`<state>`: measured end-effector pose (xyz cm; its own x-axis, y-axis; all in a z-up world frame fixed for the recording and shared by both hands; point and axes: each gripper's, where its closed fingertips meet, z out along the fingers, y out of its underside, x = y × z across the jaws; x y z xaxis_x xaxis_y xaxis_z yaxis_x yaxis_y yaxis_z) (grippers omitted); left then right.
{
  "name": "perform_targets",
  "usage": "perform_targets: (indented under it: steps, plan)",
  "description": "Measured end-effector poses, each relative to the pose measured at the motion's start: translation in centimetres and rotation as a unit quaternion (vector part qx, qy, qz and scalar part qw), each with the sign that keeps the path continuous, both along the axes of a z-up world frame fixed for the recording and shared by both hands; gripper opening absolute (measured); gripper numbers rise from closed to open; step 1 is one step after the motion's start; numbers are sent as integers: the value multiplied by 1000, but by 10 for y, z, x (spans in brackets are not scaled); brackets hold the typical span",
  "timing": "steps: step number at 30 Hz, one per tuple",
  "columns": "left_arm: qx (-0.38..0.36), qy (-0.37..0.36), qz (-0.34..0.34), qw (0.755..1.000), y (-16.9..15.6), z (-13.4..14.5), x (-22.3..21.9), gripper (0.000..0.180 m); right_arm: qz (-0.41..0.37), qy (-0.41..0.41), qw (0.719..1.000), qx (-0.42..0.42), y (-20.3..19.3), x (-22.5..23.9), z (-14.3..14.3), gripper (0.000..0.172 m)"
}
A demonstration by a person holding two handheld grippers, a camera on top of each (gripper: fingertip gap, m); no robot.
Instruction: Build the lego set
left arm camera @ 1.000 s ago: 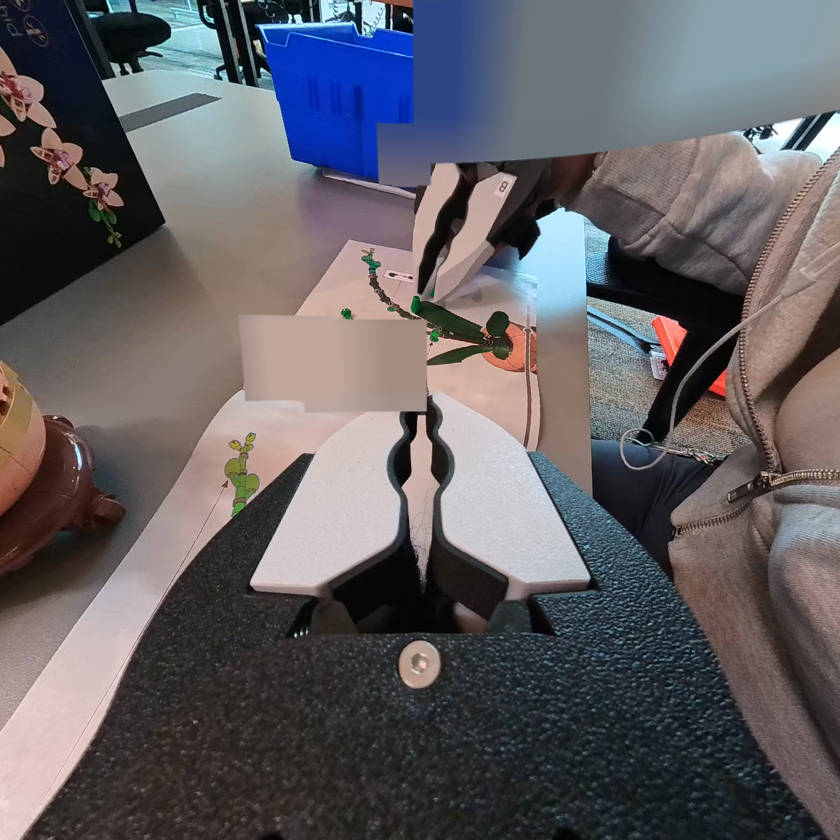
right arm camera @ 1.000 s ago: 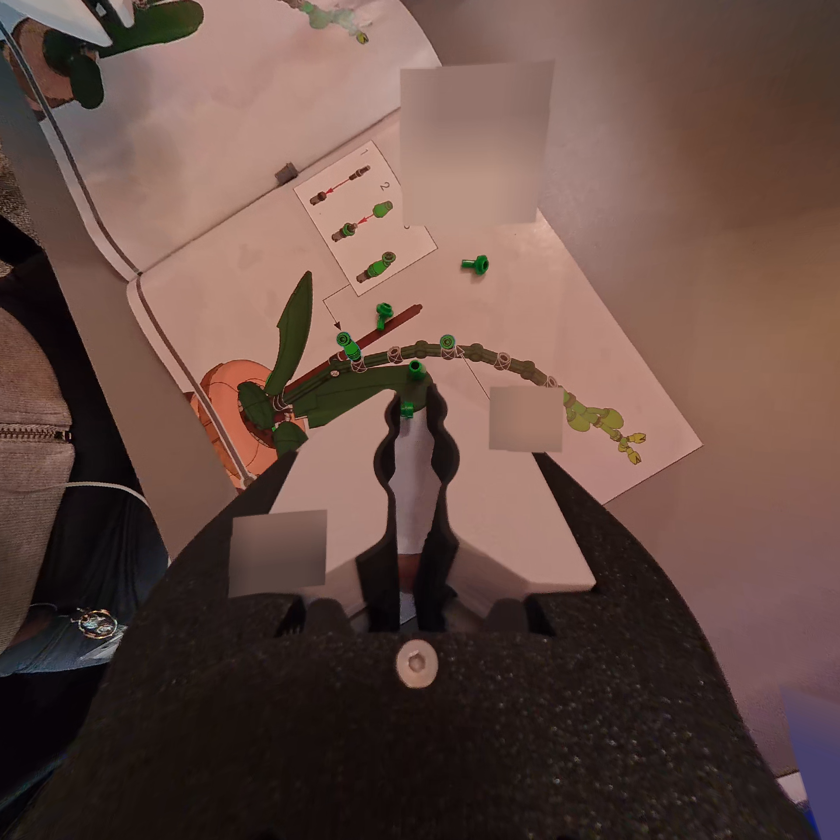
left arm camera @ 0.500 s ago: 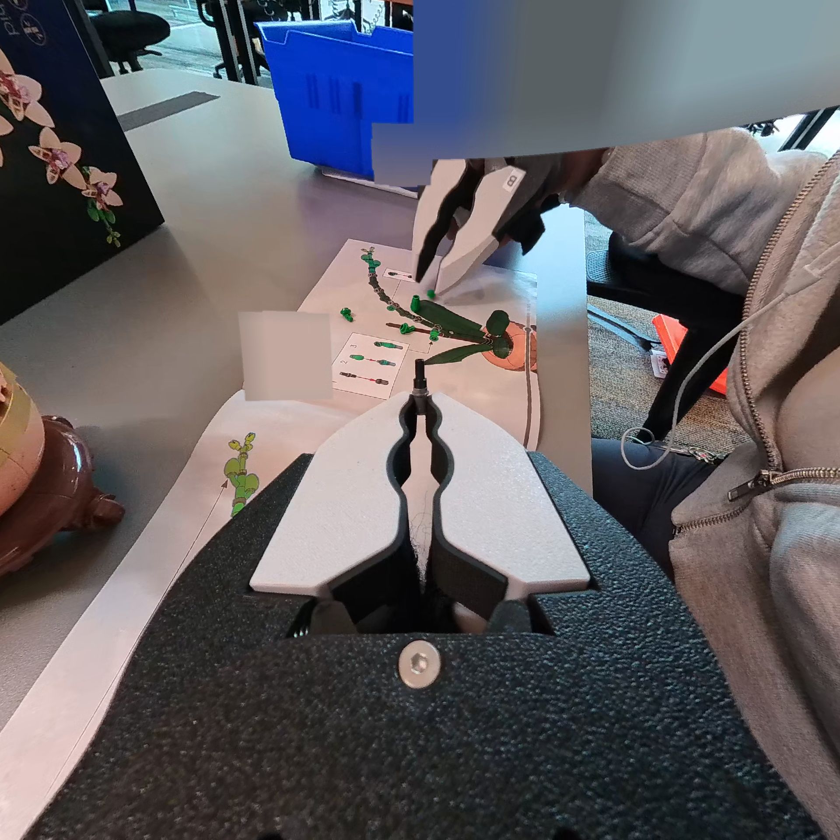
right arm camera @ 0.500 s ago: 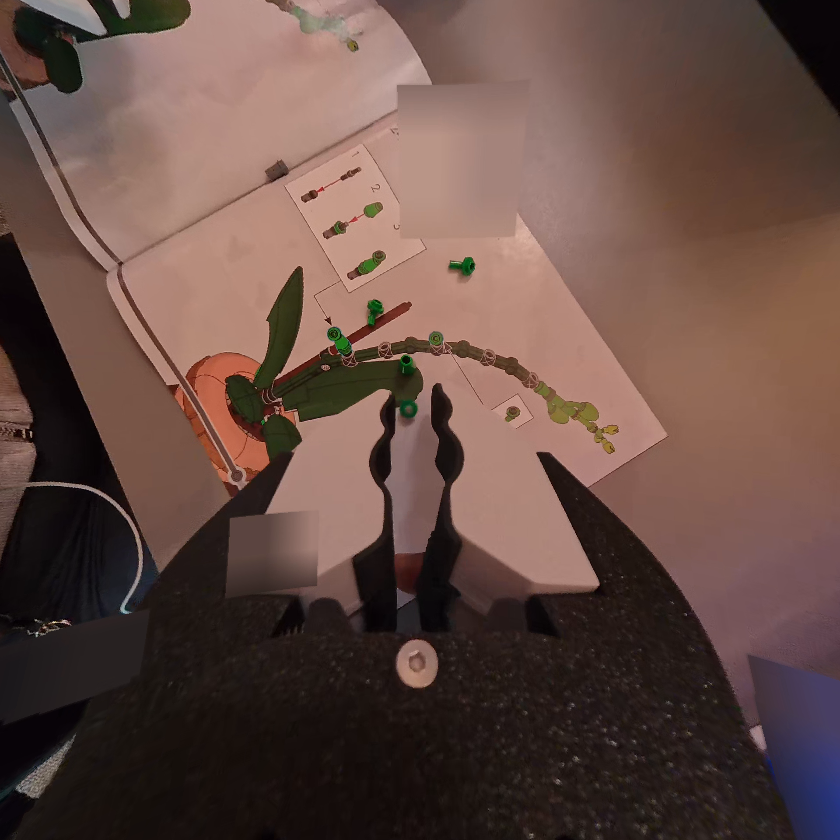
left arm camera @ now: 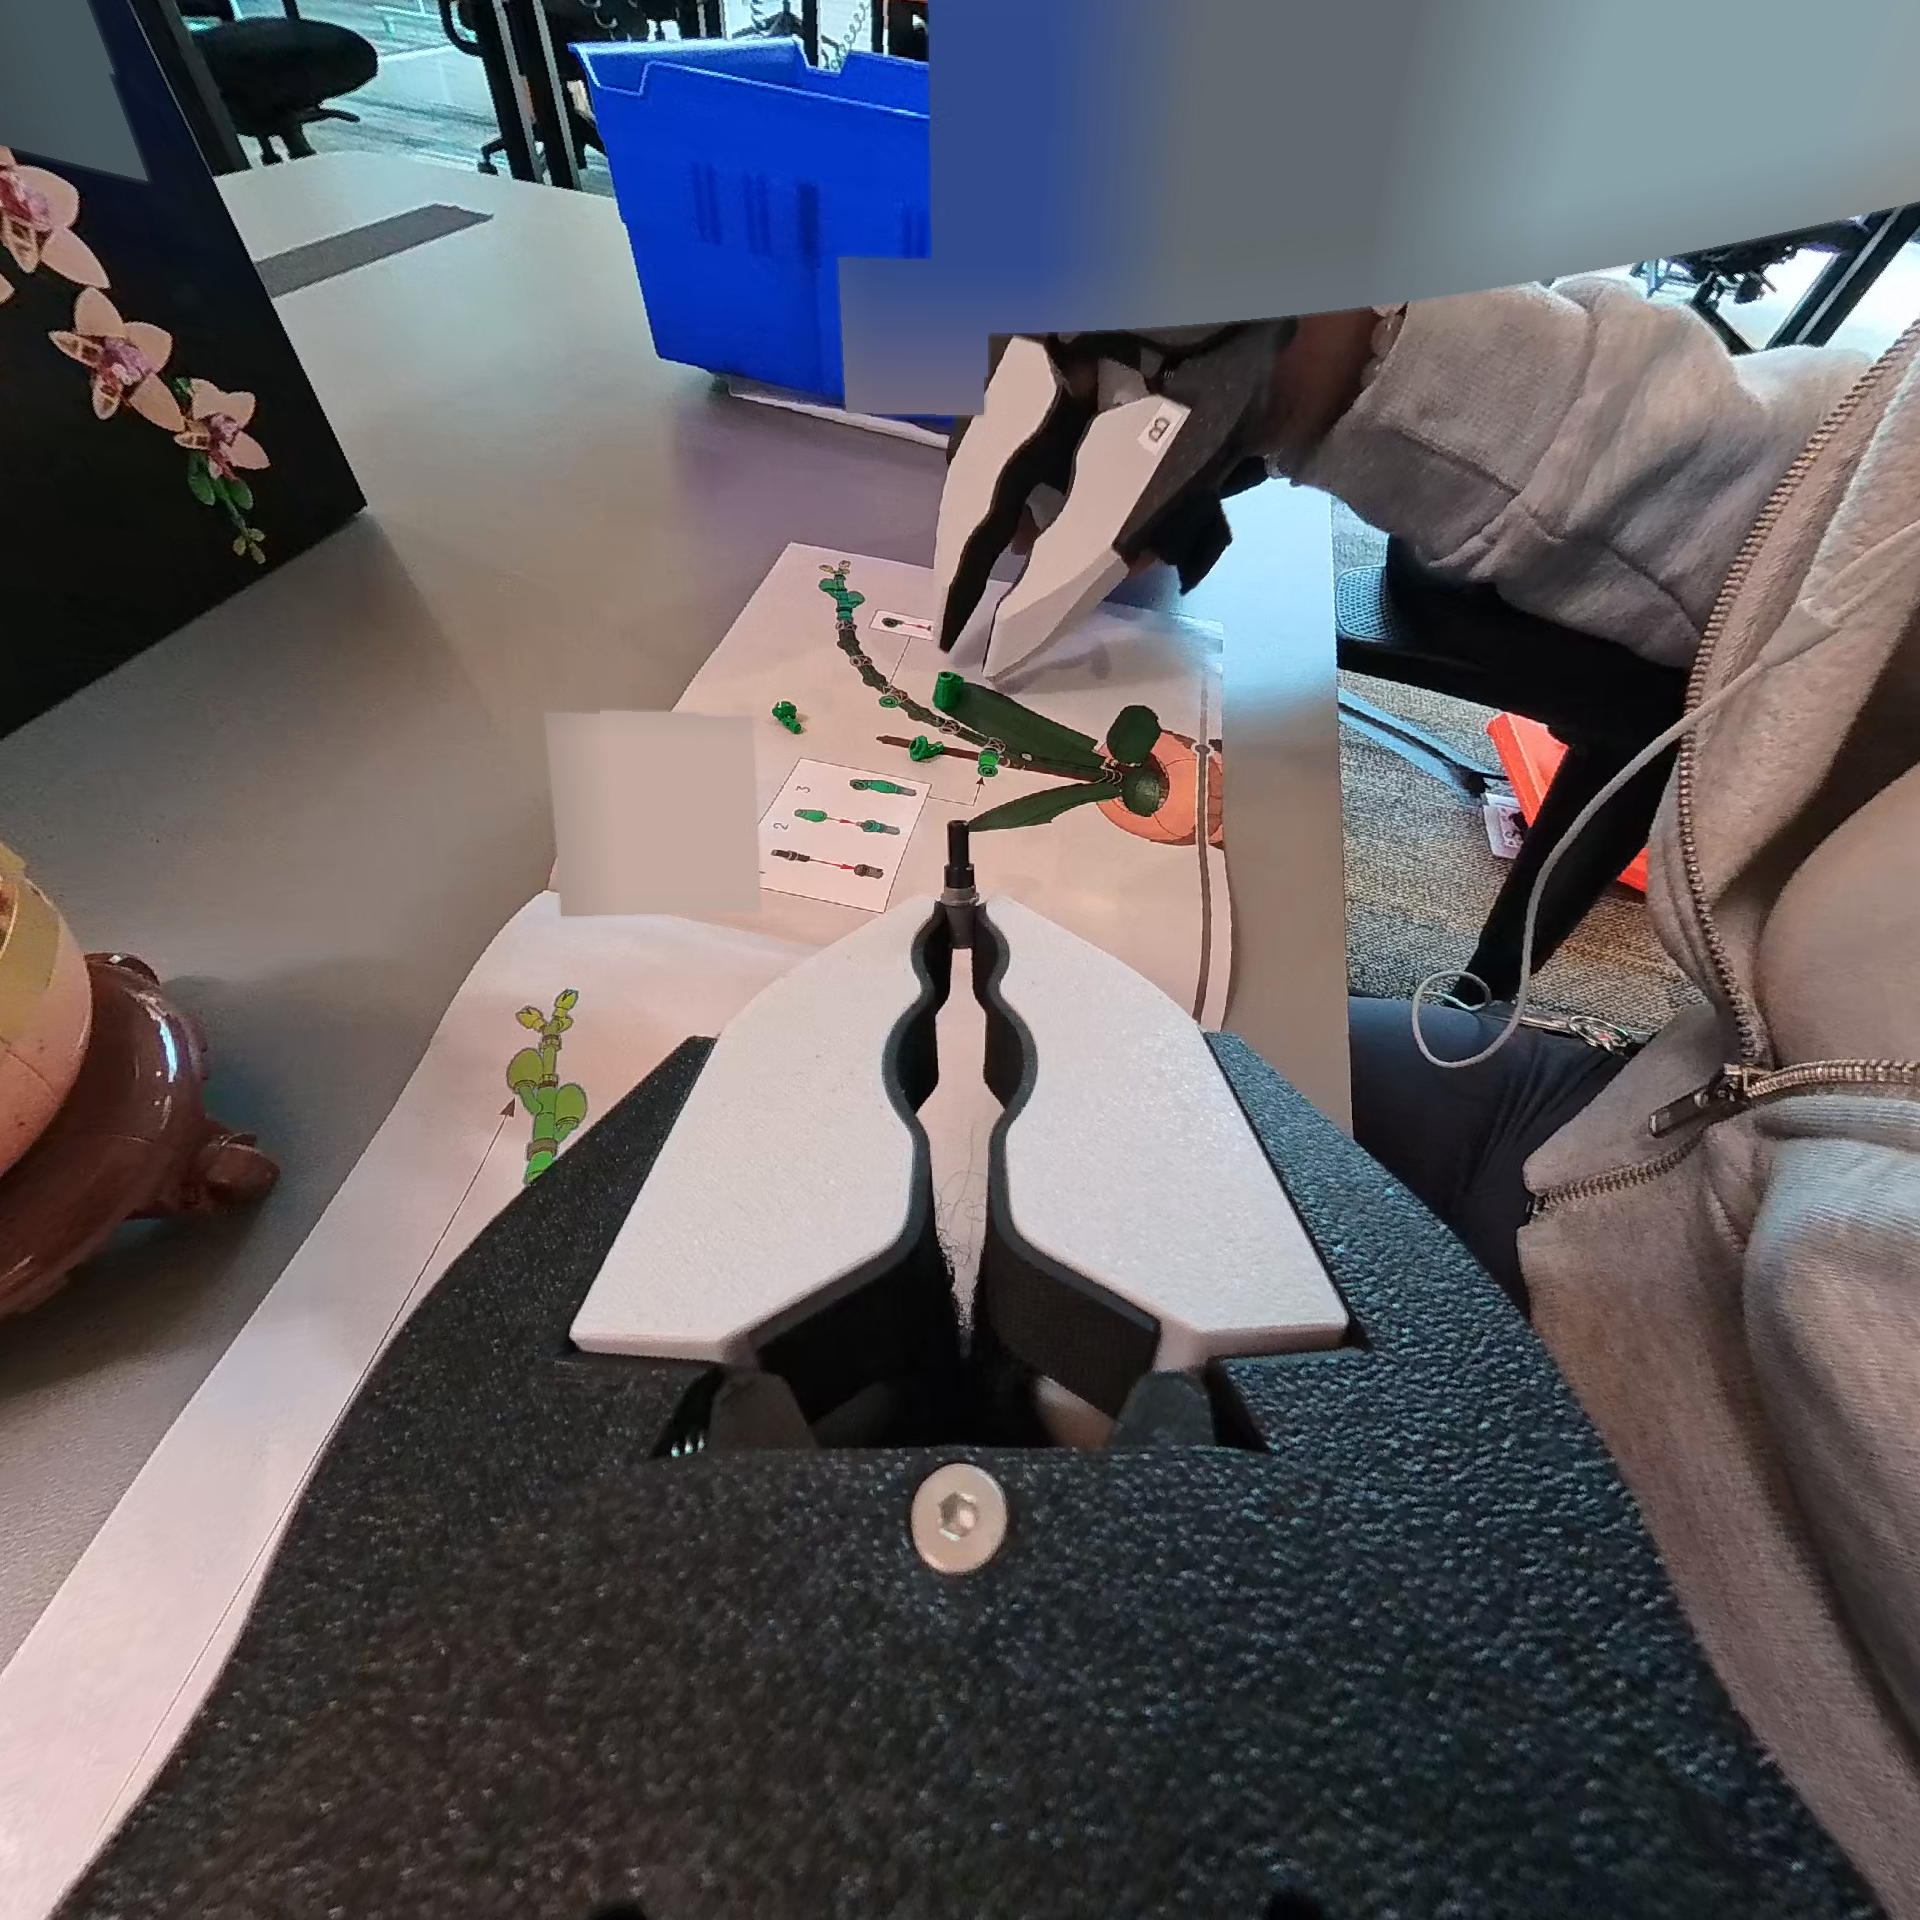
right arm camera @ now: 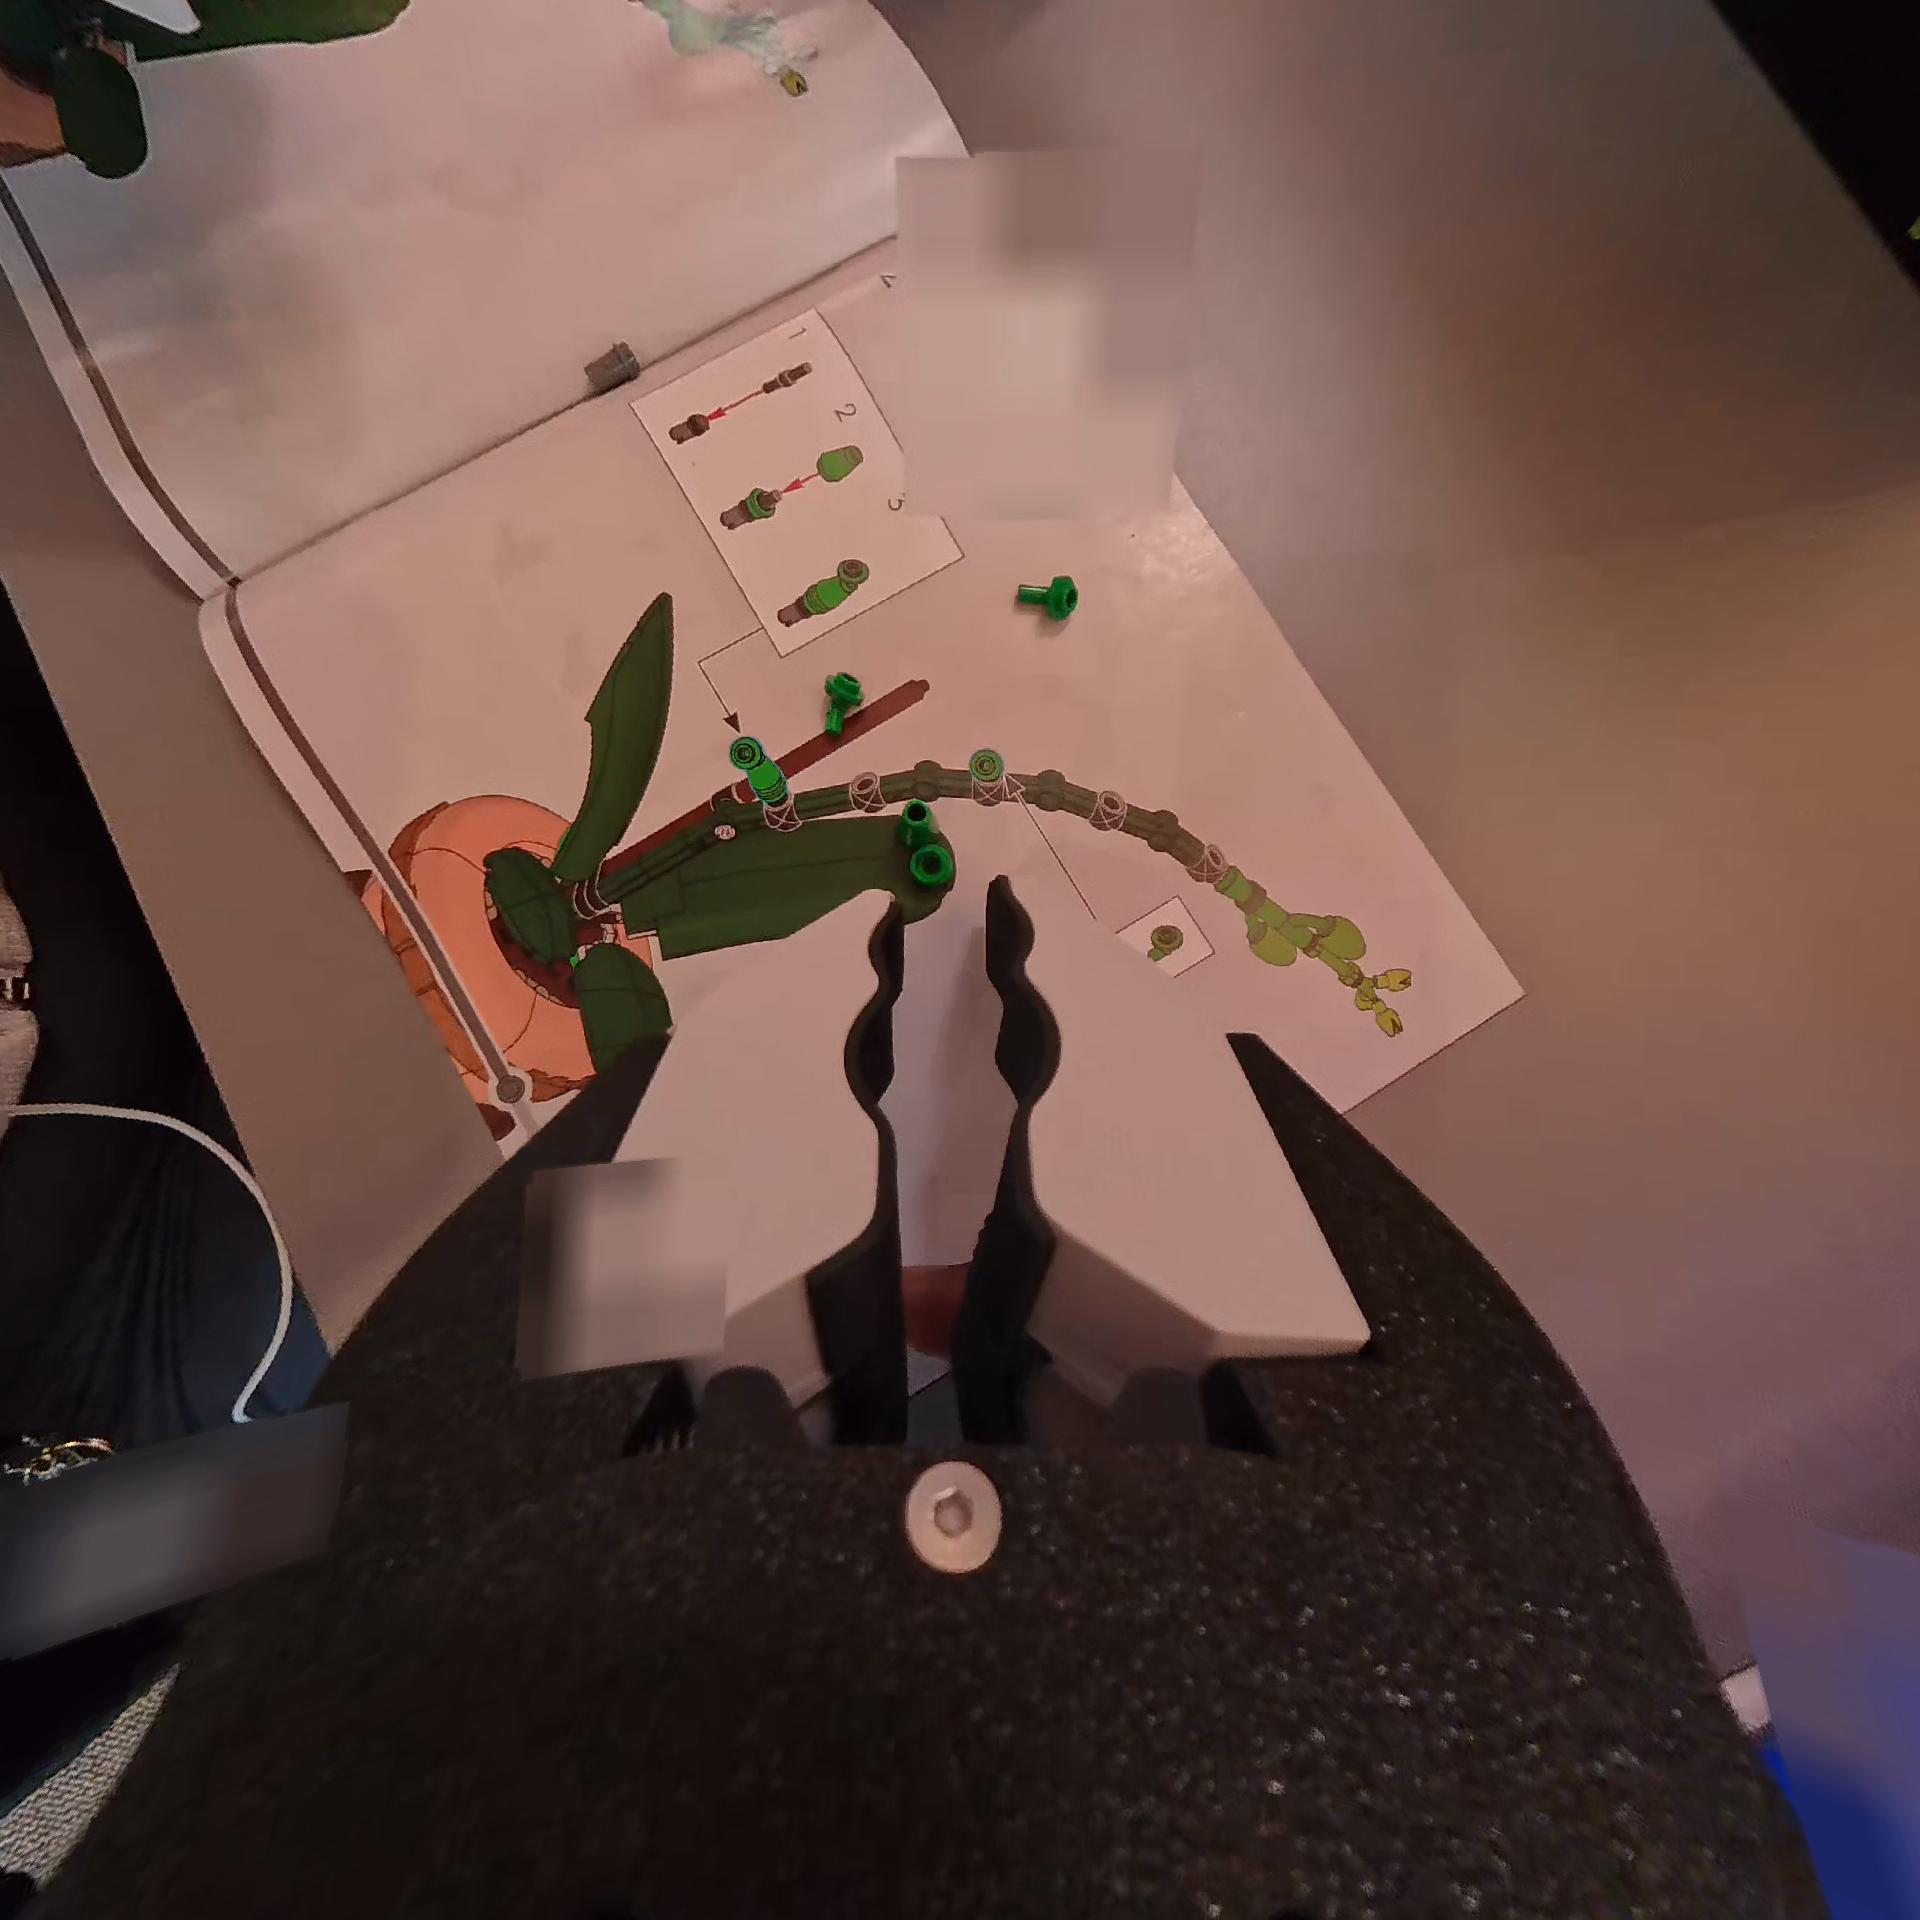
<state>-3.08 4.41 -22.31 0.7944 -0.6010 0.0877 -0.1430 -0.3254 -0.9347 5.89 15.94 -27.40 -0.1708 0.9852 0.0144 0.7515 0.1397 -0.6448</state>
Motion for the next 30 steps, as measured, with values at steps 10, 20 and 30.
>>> perform_targets:
  steps: [10,20,30]
  plan:
    - [0,-2,-1,1000,-2,1,0,3,-10,30,999,6,5,-5,1,12]
    - [0,-6,0,1000,-1,2,-1,3,-10,28,1000,-1,6,-3,-1,13]
    - [-1,-7,-1,1000,-2,2,-1,3,-4,29,1000,6,6,1,4,13]
